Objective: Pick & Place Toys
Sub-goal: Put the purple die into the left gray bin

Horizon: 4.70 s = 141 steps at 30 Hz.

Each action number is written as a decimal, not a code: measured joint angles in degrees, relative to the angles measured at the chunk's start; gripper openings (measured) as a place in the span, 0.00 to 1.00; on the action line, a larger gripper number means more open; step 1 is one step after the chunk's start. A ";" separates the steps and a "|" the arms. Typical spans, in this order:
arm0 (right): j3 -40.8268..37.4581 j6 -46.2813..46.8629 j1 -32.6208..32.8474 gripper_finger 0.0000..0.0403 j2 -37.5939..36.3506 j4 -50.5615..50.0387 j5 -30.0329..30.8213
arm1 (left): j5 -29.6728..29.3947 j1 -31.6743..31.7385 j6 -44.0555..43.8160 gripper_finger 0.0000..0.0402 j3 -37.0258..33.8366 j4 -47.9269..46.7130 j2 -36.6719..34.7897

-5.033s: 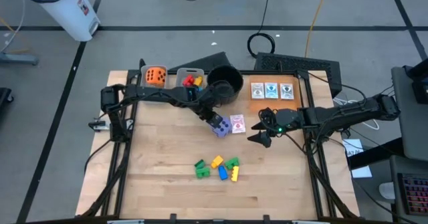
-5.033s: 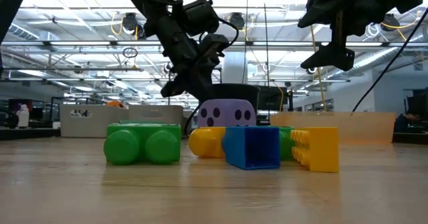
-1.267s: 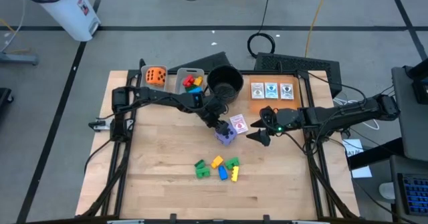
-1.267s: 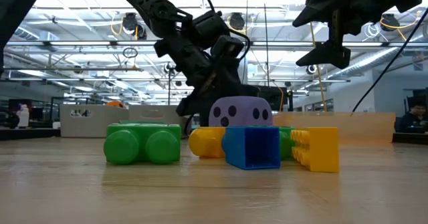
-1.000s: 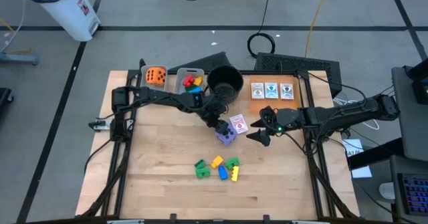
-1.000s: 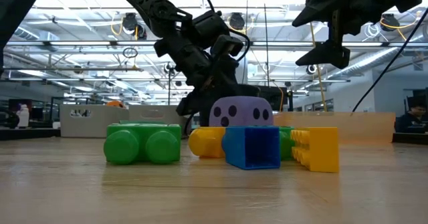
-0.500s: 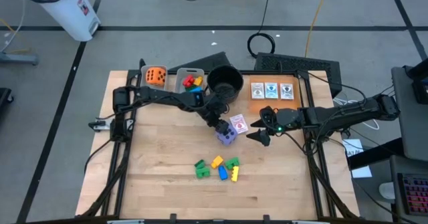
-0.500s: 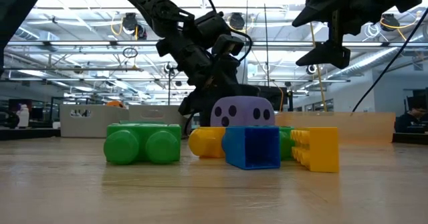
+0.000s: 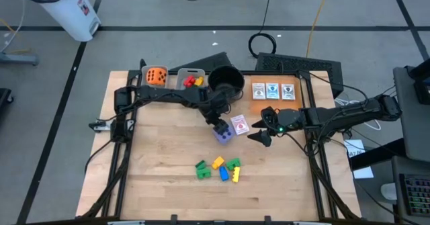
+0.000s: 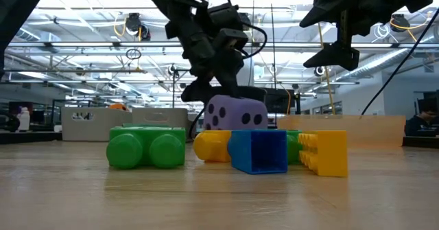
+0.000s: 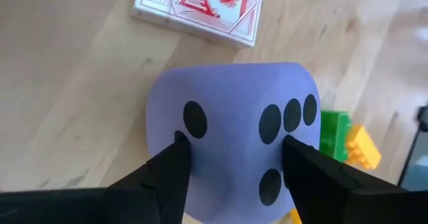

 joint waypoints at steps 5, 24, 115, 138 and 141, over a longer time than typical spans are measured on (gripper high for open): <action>0.00 -0.10 0.00 0.93 0.00 0.00 0.00 | -1.11 0.02 2.33 0.44 2.74 -4.93 -0.04; -0.02 0.00 0.00 0.93 0.00 0.00 0.20 | -3.45 0.24 5.84 0.27 3.15 -10.92 -1.68; -0.02 3.13 -0.11 0.93 0.00 0.04 -0.24 | 5.43 3.75 -8.43 0.87 -9.87 8.80 -3.30; -0.02 2.20 -0.15 0.93 0.52 0.03 0.07 | 4.11 0.55 -11.30 0.83 -9.83 13.61 -1.16; -0.02 2.06 -0.15 0.93 0.52 0.02 0.04 | 4.05 0.55 -11.30 0.74 -9.83 13.57 -1.18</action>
